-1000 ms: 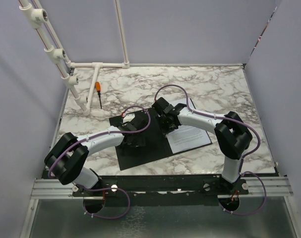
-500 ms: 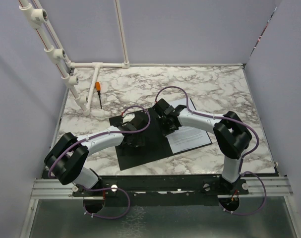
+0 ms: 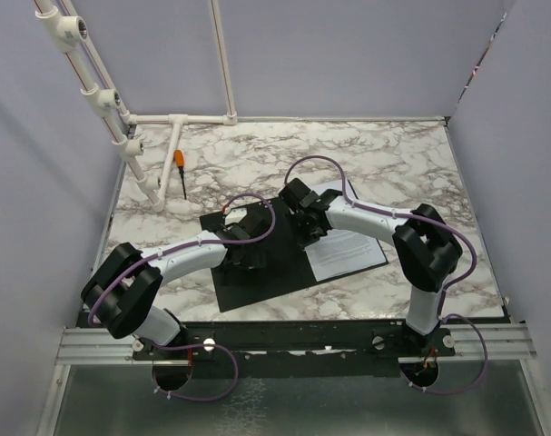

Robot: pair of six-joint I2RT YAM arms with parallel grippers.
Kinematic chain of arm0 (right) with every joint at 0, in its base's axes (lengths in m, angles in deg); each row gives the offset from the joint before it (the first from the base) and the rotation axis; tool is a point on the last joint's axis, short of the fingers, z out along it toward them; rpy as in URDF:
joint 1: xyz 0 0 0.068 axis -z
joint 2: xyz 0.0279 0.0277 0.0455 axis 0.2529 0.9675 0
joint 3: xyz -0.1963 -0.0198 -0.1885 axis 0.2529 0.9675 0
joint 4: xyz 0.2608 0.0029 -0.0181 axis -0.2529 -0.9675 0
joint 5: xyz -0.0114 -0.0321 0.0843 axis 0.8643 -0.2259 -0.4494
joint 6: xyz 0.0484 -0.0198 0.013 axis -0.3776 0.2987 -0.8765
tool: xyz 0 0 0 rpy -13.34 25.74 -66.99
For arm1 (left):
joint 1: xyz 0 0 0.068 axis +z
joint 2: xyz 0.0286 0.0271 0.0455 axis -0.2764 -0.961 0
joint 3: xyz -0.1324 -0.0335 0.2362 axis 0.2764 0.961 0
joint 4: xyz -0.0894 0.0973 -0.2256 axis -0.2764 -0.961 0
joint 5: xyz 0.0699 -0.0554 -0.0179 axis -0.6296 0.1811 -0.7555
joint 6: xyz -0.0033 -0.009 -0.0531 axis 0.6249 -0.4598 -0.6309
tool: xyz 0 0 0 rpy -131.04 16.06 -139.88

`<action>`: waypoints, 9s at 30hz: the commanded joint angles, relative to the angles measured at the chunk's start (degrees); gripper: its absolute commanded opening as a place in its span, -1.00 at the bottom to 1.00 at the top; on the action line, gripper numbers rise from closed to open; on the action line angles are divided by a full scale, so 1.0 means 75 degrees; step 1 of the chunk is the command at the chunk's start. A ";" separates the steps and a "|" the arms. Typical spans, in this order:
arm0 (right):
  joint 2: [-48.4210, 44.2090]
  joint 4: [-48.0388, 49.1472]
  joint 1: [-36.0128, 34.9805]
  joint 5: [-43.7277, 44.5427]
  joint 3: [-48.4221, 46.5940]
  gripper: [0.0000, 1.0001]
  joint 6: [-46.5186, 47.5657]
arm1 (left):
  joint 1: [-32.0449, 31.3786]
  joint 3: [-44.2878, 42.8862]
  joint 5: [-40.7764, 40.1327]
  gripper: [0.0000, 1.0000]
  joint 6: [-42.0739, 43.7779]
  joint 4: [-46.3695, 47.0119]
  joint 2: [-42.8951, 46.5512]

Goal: Put the files into the folder

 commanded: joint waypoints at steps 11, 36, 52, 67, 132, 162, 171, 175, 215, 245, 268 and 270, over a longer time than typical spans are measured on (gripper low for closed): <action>-0.0261 -0.0500 -0.0021 0.1000 -0.1220 -0.43 -0.0033 | 0.0023 -0.0042 0.0530 0.98 0.0097 0.0219 0.0053; 0.1006 -0.0097 0.0060 0.0663 -0.1342 -0.42 -0.0090 | 0.0071 -0.1308 -0.1253 0.98 0.0835 -0.1152 0.1776; 0.1268 -0.0026 0.0078 0.0858 -0.1103 -0.58 -0.0166 | 0.0066 -0.1321 -0.1582 0.98 0.0777 -0.1246 0.2292; 0.1103 0.0060 0.0078 0.0922 -0.0962 -0.99 -0.0263 | 0.0072 -0.1274 -0.1739 0.98 0.0706 -0.1312 0.2422; -0.3526 -0.0301 0.2211 -0.1668 0.0098 -0.99 0.0205 | 0.4550 0.0549 0.8038 -0.63 -0.0769 0.3072 0.3313; -0.1134 0.1224 0.0691 -0.2178 0.0493 -0.98 -0.1118 | 0.4623 -0.1354 0.6316 -1.00 0.2311 -0.1187 0.3036; -0.0935 0.1062 0.0460 -0.1796 0.0157 -0.46 -0.1148 | 0.4610 -0.1726 0.5776 -1.00 0.3002 -0.2112 0.3049; -0.1153 0.0640 0.0461 -0.1277 -0.0043 -0.35 -0.0971 | 0.4611 -0.1936 0.5521 -1.00 0.3161 -0.2359 0.3037; -0.2519 0.3525 0.2421 -0.3822 0.4287 0.67 -0.1730 | 0.3498 -0.4222 0.2743 -1.00 0.3874 -0.4239 0.2161; -0.1760 0.4869 0.2409 -0.4493 0.4848 0.71 -0.2408 | 0.3498 -0.3551 0.6127 0.48 0.3307 -0.2072 0.2346; -0.2856 0.4408 0.2410 -0.3849 0.5327 0.70 -0.2689 | 0.3112 -0.0527 0.7035 0.98 0.0481 0.2853 0.2861; -0.2980 0.4296 0.2410 -0.3758 0.5340 0.70 -0.2674 | 0.3014 -0.0345 0.6959 0.98 0.0315 0.3165 0.2803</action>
